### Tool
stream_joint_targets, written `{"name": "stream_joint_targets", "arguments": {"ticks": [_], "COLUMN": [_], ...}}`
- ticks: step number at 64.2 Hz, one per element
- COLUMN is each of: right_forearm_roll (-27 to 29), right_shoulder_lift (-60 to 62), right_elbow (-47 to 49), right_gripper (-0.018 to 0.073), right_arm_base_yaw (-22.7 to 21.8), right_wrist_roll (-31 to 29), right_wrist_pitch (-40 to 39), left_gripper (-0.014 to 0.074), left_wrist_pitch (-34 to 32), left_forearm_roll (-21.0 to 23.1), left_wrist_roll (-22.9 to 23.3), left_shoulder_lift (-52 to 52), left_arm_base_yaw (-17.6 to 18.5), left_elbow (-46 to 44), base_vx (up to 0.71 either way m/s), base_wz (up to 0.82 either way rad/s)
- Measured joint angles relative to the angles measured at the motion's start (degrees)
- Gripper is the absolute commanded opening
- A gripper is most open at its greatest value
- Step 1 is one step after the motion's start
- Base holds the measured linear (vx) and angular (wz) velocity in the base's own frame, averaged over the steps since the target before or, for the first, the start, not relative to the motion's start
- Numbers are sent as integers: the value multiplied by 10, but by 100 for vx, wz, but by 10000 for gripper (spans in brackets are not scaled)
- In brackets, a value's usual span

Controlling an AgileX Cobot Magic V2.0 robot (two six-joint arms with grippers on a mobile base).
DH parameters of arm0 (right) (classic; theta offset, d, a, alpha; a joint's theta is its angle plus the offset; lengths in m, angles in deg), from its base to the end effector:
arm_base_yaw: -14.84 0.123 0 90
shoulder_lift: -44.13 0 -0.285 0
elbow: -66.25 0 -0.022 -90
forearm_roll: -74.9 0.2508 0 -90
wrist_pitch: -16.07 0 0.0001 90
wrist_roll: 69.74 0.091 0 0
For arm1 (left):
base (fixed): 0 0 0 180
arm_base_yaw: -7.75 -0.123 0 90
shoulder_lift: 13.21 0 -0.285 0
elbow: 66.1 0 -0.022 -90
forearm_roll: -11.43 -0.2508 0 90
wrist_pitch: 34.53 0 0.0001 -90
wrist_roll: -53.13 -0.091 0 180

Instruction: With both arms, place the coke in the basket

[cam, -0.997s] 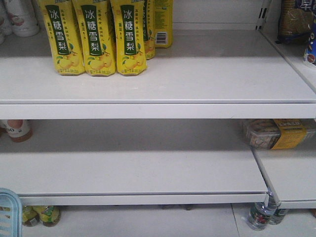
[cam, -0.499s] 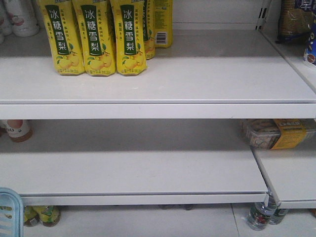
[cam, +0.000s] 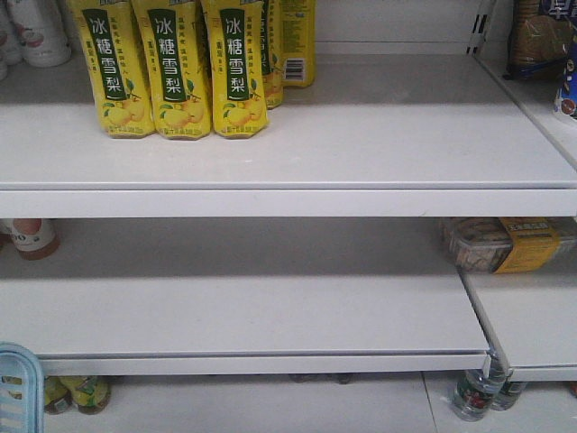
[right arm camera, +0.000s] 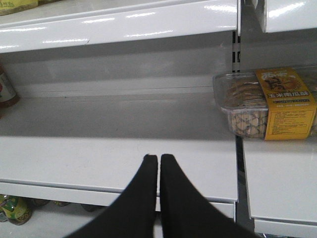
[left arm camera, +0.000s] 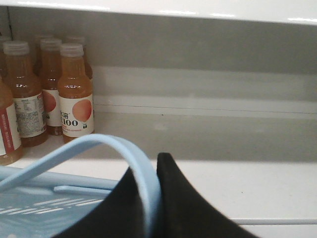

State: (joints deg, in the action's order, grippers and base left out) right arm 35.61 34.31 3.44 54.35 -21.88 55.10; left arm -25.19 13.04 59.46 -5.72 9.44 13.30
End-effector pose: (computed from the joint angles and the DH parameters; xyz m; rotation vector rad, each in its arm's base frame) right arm 0.0483 -0.0073 0.2462 -0.0930 1.8144 0.3068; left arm 0.0571 -0.0021 0.1858 -0.0879 1.6788 -0.1301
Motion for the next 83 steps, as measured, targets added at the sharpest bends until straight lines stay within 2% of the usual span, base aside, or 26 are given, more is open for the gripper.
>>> {"name": "stream_joint_targets", "arguments": {"ticks": [9,15,20,28,35,40,49,53,64,83], "right_forearm_roll": [8,48,79,123,165,219,329,362,424,433], "right_shoulder_lift": [0,0,0,0,0,0,0,2,25,27], "right_elbow": [0,0,-9,-48,-75,-80,-87,-103,-158,-160], "right_gripper": [-2,-2,-2,-2,-2,-2,-2,-2,-2,-2], "right_arm_base_yaw": [0,0,0,-10,-54,-115,-237,-280,-355,-393], "right_wrist_roll": [0,-3,-28,-108,-194,-262,-393,-429,-455,-467], "right_wrist_pitch": [1,1,0,-39,-109,-155,-185,-207,-310,-360], "left_gripper": [-6,-6,-6,-6,-6,-6,-6,-6,-6,-6], "left_wrist_pitch": [0,0,0,0,0,0,0,0,-1,0], "left_forearm_roll": [0,0,0,0,0,0,0,0,0,0], "left_wrist_roll": [0,0,0,0,0,0,0,0,0,0], "left_shoulder_lift": [0,0,0,0,0,0,0,0,0,0], "left_arm_base_yaw": [0,0,0,0,0,0,0,0,0,0], "left_elbow": [0,0,0,0,0,0,0,0,0,0], "base_vx": [0,0,0,0,0,0,0,0,0,0], "base_wz": [0,0,0,0,0,0,0,0,0,0]}}
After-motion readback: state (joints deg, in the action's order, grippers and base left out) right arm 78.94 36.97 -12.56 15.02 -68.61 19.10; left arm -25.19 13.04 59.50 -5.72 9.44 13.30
